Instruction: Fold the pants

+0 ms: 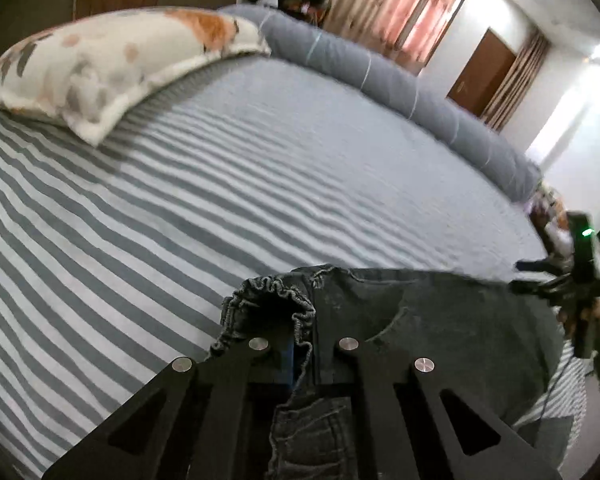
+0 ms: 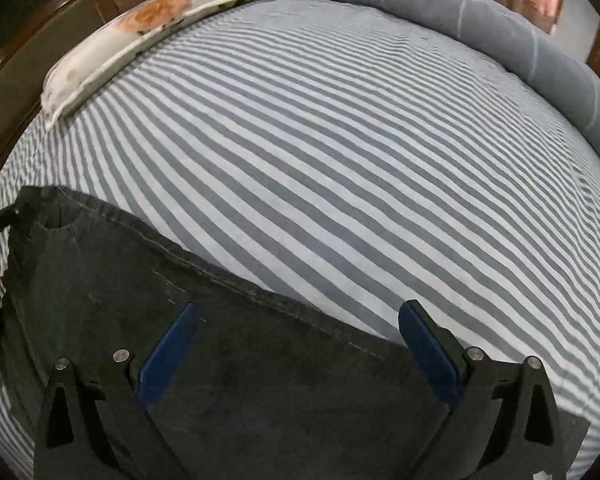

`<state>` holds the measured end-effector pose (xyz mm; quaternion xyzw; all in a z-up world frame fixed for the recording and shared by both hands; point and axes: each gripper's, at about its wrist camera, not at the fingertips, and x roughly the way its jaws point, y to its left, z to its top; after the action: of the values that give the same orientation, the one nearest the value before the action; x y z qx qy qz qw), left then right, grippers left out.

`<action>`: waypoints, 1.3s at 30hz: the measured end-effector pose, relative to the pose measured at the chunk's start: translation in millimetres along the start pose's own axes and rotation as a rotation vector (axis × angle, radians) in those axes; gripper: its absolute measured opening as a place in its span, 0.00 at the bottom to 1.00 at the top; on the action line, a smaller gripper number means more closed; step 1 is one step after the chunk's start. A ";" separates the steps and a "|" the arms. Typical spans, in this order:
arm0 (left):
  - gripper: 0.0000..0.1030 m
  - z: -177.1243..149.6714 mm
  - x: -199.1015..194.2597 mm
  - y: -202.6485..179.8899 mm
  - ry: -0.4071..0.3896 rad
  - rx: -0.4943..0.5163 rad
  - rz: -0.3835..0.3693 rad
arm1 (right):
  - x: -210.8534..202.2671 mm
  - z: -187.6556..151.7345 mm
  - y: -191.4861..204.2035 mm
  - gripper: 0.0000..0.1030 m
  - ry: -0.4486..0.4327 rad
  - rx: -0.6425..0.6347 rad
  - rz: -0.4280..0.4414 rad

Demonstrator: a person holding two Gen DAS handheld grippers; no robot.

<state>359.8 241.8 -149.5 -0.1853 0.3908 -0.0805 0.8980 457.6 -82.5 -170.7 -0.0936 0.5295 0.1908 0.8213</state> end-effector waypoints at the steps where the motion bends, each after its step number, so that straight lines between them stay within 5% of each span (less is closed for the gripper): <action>1: 0.05 0.3 -5.4 -2.5 -0.017 0.005 -0.009 | 1.2 1.2 0.8 0.97 0.007 -0.018 0.007; 8: 0.05 1.1 -44.3 -18.6 -0.123 0.013 -0.113 | 12.0 7.4 15.3 0.95 0.066 -0.168 0.064; 12: 0.05 3.6 -60.7 -19.3 -0.168 -0.030 -0.166 | 23.7 13.7 19.5 0.80 0.109 -0.253 0.095; 20: 0.05 0.3 -73.3 -23.5 -0.205 -0.031 -0.201 | 40.5 21.9 11.3 0.70 0.243 -0.336 0.229; 25: 0.05 -0.6 -76.9 -21.4 -0.208 -0.029 -0.199 | 38.7 20.6 -10.3 0.57 0.312 -0.351 0.259; 28: 0.05 -1.6 -78.8 -22.7 -0.204 -0.017 -0.192 | 38.7 16.9 -21.0 0.39 0.330 -0.343 0.263; 30: 0.05 -0.9 -77.6 -24.3 -0.200 -0.007 -0.175 | 34.1 12.8 -24.6 0.09 0.316 -0.344 0.232; 39: 0.05 0.6 -64.5 -29.1 -0.169 0.080 -0.026 | -56.8 -19.0 -17.9 0.04 0.077 -0.292 0.016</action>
<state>316.3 233.9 -94.2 -0.1605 0.3076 -0.0919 0.9334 428.3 -117.7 -128.2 -0.2151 0.5280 0.2687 0.7764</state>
